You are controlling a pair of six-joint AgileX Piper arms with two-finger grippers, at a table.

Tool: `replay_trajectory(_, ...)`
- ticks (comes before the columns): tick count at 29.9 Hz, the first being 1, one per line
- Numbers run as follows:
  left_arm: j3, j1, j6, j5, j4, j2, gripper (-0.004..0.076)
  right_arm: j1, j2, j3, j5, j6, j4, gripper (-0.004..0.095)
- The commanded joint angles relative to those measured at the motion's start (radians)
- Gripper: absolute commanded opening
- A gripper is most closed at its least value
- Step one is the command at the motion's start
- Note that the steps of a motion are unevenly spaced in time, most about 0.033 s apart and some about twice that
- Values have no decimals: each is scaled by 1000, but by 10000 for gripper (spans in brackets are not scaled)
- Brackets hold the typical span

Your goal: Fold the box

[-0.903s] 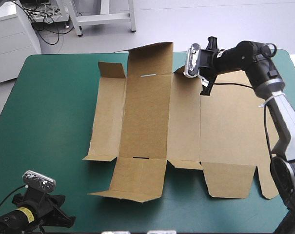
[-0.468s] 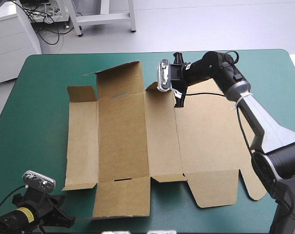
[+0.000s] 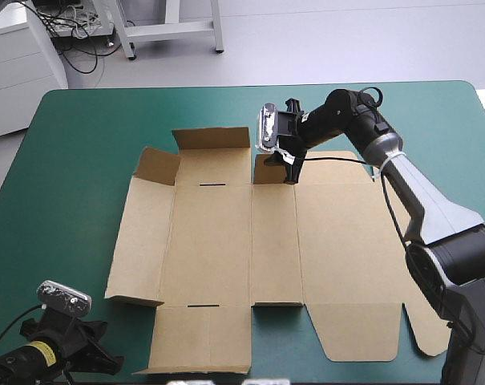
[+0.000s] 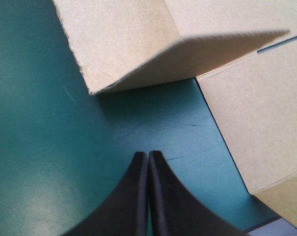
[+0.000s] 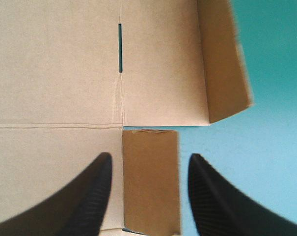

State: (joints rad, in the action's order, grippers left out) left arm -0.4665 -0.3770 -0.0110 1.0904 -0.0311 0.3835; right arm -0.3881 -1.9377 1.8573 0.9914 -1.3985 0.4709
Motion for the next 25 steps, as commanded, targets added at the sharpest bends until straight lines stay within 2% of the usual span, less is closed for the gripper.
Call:
replay_trajectory(1, -24, -4, -12, -44, -2, 9, -32, -1, 58, 40, -33, 67, 25, 741)
replay_trajectory(3, -24, -4, -12, -44, -2, 9, -32, -1, 63, 48, -33, 150, 20, 792)
replay_trajectory(8, -24, -4, -12, -44, -2, 9, -32, -1, 108, 81, -11, 423, -45, 735)
replay_trajectory(10, -24, -4, -12, -44, -2, 9, -32, -1, 142, 87, -2, 495, -99, 646)
replay_trajectory(13, -24, -4, -12, -44, -2, 9, -32, -1, 197, 87, 21, 555, -206, 453)
replay_trajectory(17, -24, -4, -12, -44, -2, 9, -32, -1, 273, 87, 93, 721, -338, 129)
replay_trajectory(19, -24, -4, -12, -44, -2, 9, -32, -1, 309, 87, 143, 852, -382, -28)
replay_trajectory(23, -24, -4, -12, -44, -2, 9, -32, -1, 363, 87, 245, 1015, -471, -18)
replay_trajectory(25, -24, -4, -12, -44, -2, 9, -32, -1, 391, 82, 256, 1103, -539, -18)
